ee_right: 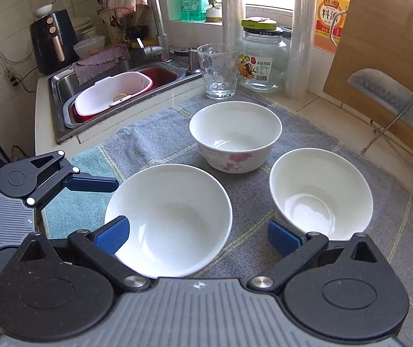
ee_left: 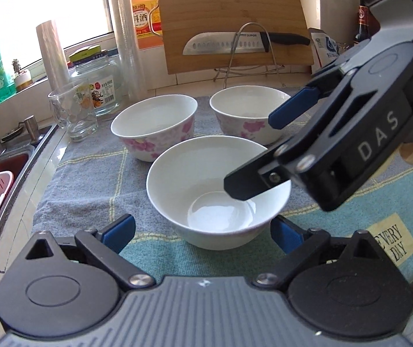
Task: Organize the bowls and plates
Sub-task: 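Close the right gripper on a plain white bowl's rim, then lift and carry the white bowl with the right gripper toward the plate stack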
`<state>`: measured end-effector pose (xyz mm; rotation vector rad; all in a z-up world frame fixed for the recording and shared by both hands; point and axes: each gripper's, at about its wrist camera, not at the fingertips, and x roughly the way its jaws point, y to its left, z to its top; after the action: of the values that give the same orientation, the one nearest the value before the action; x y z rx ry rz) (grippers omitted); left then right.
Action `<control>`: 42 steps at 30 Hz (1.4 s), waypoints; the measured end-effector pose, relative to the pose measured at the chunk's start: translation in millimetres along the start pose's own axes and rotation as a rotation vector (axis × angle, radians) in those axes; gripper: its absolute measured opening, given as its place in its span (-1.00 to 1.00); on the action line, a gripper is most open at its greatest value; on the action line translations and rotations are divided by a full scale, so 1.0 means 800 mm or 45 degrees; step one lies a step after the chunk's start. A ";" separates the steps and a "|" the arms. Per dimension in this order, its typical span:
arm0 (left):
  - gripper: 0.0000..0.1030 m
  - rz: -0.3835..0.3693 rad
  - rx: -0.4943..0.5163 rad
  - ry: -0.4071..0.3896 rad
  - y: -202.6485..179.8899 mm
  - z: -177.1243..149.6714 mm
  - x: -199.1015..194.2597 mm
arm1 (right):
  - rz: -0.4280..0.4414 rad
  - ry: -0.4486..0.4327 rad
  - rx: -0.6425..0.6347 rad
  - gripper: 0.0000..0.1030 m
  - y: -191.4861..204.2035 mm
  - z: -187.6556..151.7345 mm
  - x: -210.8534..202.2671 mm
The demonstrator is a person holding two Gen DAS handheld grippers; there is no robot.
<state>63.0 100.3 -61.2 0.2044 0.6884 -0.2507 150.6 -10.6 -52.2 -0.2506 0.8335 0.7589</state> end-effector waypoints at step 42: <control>0.63 -0.135 0.098 0.019 -0.012 0.016 -0.011 | 0.172 0.090 0.191 0.37 -0.032 0.011 0.004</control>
<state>61.3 89.2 -47.2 0.2440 0.7059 -0.3778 174.9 -23.4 -50.7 -0.0879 0.9771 0.8125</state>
